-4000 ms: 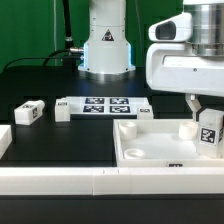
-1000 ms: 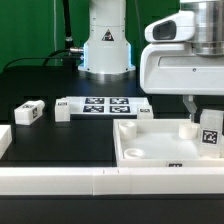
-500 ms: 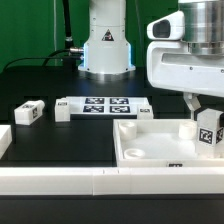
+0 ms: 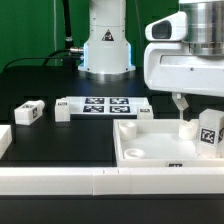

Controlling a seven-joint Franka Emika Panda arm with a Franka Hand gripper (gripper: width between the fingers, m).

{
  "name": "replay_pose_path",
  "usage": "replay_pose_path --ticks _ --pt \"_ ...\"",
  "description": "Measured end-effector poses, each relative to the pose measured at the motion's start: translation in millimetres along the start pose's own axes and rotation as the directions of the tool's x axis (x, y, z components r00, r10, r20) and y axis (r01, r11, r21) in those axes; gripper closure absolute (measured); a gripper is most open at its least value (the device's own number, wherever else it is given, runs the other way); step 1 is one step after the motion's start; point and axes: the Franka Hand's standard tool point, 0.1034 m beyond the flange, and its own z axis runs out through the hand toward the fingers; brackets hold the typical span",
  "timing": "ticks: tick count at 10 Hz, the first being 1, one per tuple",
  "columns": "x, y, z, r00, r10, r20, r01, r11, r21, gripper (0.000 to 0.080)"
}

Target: Assemble square table

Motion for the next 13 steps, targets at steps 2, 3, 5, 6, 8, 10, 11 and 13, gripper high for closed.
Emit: replay_pose_path --ticks 2,3,5,6,8,10,11,13 --pt "0.5 0.5 0.0 0.985 -0.175 -0.001 0.175 0.985 -0.001 0.015" --pt "2.2 2.3 -0.3 0.945 -0.327 -0.002 0.327 0.945 -0.005 0.015" --pt "1.3 1.1 -0.3 0.85 -0.528 -0.002 0.527 0.849 -0.027 0.015" --pt "2.4 1.1 -1.0 0.76 -0.65 0.0 0.65 0.759 -0.034 0.015" --pt "1.5 0.0 -0.9 0.608 -0.794 0.009 0.794 0.607 -0.039 0.015" --pt "-1.7 0.4 0.4 0.477 -0.878 0.033 0.878 0.476 -0.045 0.015" --pt "-2.4 -0.3 0.7 0.421 -0.906 0.035 0.906 0.42 -0.049 0.015" --pt "-1.7 1.5 1.1 0.345 -0.938 0.043 0.938 0.343 -0.049 0.015"
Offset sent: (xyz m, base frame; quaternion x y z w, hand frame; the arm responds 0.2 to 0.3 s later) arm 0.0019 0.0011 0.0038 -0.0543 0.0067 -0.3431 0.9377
